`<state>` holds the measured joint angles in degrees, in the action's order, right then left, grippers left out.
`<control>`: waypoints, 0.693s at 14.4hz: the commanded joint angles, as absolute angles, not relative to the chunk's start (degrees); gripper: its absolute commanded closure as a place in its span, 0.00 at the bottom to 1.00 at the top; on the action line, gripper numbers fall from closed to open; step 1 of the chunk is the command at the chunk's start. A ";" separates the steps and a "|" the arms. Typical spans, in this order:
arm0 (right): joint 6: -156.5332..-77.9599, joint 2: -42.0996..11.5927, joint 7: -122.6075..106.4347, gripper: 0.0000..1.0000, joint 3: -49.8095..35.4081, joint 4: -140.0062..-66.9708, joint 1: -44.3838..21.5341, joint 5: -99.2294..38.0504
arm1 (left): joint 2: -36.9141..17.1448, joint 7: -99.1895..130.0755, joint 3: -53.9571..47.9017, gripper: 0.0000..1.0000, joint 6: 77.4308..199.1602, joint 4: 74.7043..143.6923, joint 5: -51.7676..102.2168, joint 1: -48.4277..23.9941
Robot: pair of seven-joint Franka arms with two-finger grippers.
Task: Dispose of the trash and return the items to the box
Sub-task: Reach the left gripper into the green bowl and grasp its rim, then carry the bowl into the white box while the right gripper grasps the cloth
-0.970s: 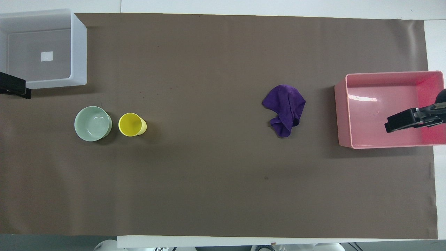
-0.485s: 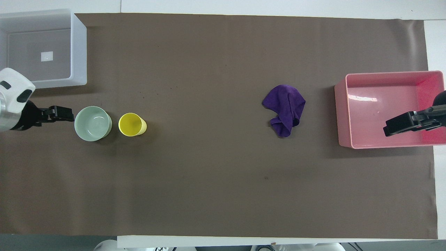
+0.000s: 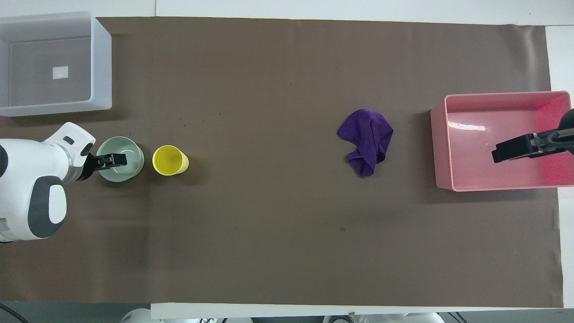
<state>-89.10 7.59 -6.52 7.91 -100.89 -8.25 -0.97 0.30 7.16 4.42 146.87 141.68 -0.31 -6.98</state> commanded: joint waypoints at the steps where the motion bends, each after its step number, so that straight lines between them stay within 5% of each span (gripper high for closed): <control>1: -98.92 5.99 -6.25 0.00 7.56 -106.34 -12.37 -2.37 | -0.26 7.29 4.40 1.00 148.62 141.68 0.18 -6.51; 6: -111.42 -5.69 -5.98 0.01 7.56 -108.10 -17.57 -2.37 | 4.20 7.64 4.48 1.00 135.51 136.53 0.18 -6.94; 8: -116.95 -9.56 -4.32 0.01 7.56 -109.59 -18.81 -2.37 | 4.66 8.17 4.31 1.00 117.78 123.48 0.26 -6.94; 10: -124.33 -12.99 -1.86 0.01 7.56 -111.61 -20.82 -2.37 | -0.49 8.00 4.83 1.00 105.35 107.66 0.53 -6.15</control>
<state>-119.47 -10.77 -3.84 7.52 -109.91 -19.56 -1.69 4.74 7.53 4.51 117.32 122.81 0.04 -6.84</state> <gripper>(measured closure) 0.004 0.969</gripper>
